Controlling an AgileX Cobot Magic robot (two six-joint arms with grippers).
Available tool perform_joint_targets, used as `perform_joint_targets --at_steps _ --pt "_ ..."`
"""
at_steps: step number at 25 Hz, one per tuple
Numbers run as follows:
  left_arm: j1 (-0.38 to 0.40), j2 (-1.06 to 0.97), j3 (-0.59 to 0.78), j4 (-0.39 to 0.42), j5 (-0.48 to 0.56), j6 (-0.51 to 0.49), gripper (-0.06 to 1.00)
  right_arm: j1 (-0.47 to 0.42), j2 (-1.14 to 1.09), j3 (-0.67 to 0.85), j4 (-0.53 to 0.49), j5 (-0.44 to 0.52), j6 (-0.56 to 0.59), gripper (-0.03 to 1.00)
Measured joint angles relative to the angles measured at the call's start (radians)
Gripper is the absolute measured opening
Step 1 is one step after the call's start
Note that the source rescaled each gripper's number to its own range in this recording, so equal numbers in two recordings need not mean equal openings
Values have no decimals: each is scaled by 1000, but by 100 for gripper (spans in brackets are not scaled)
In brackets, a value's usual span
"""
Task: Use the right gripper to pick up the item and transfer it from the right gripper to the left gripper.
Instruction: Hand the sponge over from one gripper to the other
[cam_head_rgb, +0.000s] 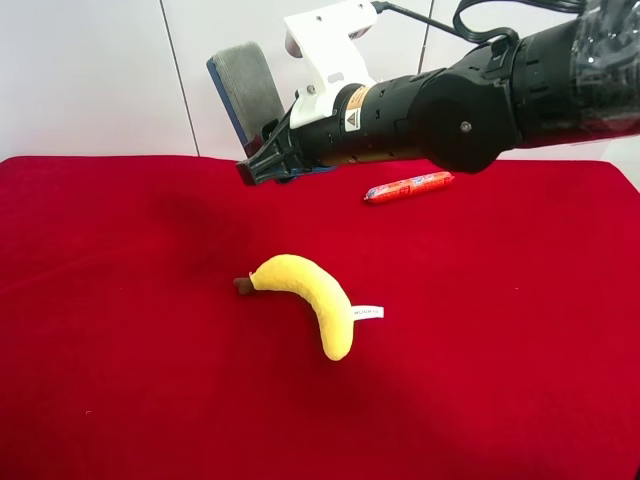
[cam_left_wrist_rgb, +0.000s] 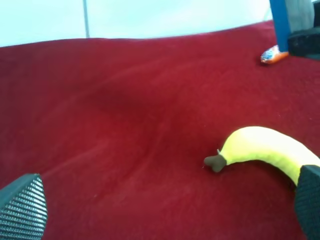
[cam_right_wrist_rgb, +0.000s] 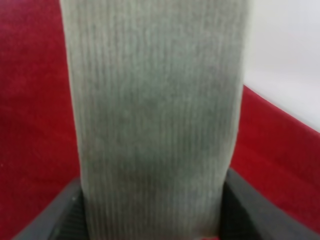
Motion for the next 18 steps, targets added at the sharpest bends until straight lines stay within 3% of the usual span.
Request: perform_joint_targets --at_steps 5,12,18 --pt "-36 245 -149 -38 -12 59 100 0 0 0 0 0 0 0" --pt "-252 540 -323 -41 -124 63 100 0 0 0 0 0 0 0" --pt "-361 755 -455 -42 -201 64 100 0 0 0 0 0 0 0"
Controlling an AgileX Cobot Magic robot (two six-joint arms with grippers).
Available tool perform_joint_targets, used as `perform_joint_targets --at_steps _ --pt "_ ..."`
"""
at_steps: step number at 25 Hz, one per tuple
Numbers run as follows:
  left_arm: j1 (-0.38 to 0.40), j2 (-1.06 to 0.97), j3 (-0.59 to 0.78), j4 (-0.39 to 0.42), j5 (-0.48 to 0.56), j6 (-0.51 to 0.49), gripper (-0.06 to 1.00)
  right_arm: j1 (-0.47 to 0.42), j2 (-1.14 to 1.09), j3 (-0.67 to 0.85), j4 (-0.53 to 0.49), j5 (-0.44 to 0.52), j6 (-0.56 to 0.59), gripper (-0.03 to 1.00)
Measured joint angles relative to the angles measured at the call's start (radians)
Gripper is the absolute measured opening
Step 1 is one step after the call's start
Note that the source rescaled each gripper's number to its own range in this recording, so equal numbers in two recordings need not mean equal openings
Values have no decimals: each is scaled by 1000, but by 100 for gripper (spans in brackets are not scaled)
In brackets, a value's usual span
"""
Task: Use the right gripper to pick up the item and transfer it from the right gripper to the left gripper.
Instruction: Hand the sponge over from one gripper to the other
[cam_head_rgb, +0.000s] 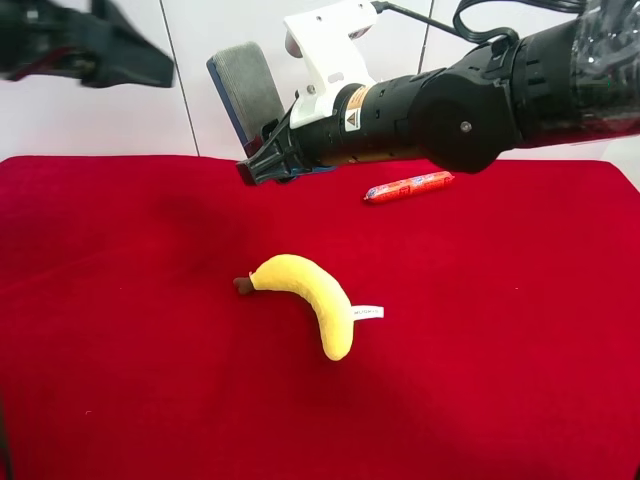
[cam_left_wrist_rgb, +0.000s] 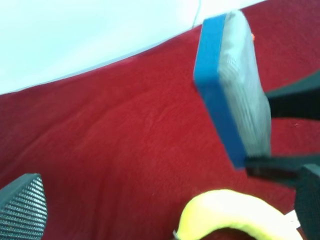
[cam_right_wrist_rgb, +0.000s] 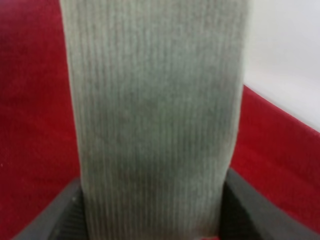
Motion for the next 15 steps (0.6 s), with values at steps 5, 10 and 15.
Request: perform_joint_targets --at_steps 5,10,15 --pt "-25 133 -94 -3 28 0 100 0 0 0 0 0 0 0" --pt "-31 228 -184 -41 80 0 100 0 0 0 0 0 0 0" --pt "-31 301 -248 -73 128 0 100 0 0 0 0 0 0 0"
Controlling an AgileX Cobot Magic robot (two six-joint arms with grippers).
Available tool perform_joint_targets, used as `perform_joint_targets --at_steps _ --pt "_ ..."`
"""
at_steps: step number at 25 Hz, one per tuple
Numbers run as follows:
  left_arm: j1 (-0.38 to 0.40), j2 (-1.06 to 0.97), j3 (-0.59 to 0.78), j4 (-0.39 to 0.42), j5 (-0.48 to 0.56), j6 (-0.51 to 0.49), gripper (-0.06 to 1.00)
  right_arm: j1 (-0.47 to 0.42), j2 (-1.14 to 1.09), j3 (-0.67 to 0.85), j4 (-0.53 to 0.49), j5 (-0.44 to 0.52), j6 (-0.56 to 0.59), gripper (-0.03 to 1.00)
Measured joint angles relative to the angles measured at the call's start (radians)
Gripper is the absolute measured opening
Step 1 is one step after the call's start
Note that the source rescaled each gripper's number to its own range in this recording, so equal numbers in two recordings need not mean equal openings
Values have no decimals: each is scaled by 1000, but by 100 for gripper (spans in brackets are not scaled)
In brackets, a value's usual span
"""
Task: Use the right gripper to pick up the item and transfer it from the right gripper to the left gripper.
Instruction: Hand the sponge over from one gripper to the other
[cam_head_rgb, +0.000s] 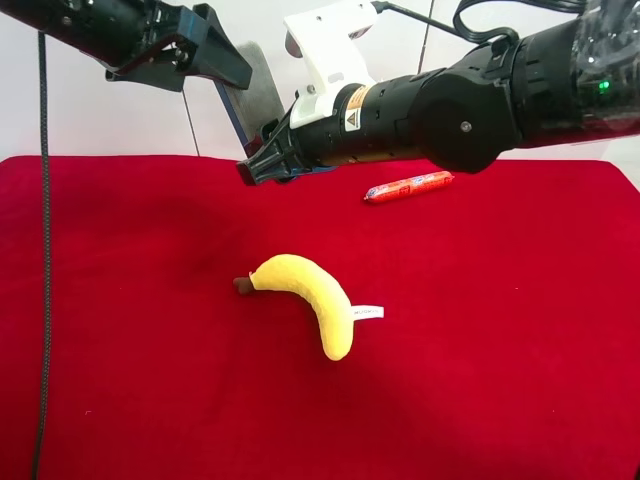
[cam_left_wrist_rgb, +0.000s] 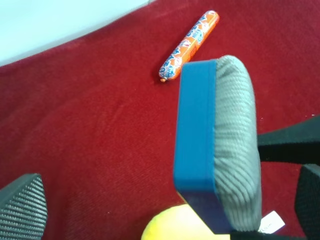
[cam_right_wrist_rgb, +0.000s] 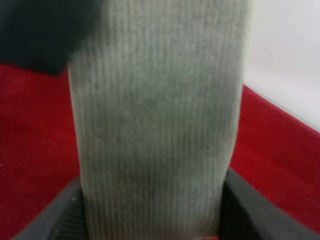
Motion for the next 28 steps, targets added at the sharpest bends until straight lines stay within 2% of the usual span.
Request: perform_joint_targets --at_steps 5,13,15,16,19,22,23,28 --pt "-14 57 -43 -53 3 3 100 0 0 0 0 0 0 0" --pt "-45 113 -76 -66 0 11 100 0 0 0 0 0 0 0" --pt "-46 116 -76 -69 -1 13 97 0 0 0 0 0 0 0" --pt "-46 117 -76 -73 -1 13 92 0 0 0 0 0 0 0" --pt "-46 118 -76 -106 -1 13 58 0 0 0 0 0 0 0" --pt "-46 118 -76 -145 0 15 7 0 0 0 0 0 0 0" --pt "-47 118 -76 -160 2 15 0 0 0 0 0 -1 0 0" --pt "-47 119 -77 -174 1 18 2 0 0 0 0 -1 0 0"
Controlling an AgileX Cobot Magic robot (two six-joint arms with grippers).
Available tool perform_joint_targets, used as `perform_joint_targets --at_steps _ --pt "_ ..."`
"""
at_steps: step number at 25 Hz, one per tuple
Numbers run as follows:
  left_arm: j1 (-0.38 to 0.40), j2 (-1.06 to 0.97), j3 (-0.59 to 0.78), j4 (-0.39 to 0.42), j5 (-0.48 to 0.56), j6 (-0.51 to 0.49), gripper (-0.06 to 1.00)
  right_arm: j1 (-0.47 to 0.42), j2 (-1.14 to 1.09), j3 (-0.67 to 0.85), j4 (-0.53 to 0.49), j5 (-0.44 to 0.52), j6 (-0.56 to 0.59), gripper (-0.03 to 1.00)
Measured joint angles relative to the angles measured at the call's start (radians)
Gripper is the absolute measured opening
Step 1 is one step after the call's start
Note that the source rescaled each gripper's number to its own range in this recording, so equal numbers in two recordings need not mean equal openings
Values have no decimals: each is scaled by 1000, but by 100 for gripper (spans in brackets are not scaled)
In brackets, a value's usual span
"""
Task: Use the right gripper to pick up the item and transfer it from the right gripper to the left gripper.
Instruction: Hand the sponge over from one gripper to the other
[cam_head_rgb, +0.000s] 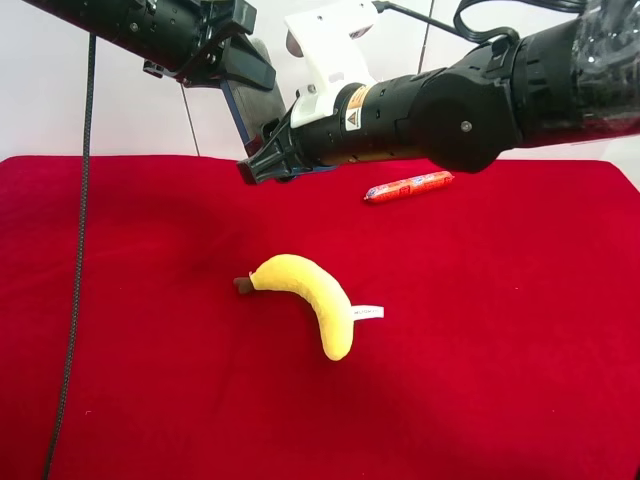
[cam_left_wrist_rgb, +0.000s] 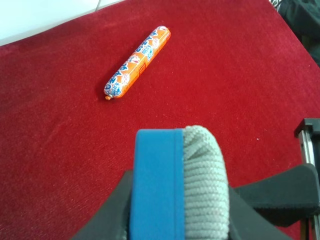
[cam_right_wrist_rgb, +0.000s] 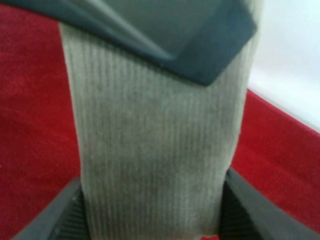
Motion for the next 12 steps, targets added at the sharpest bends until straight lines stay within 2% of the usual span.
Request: perform_joint_targets --at_steps 12 --pt "0 0 0 -1 0 1 2 0 0 0 0 0 0 0"
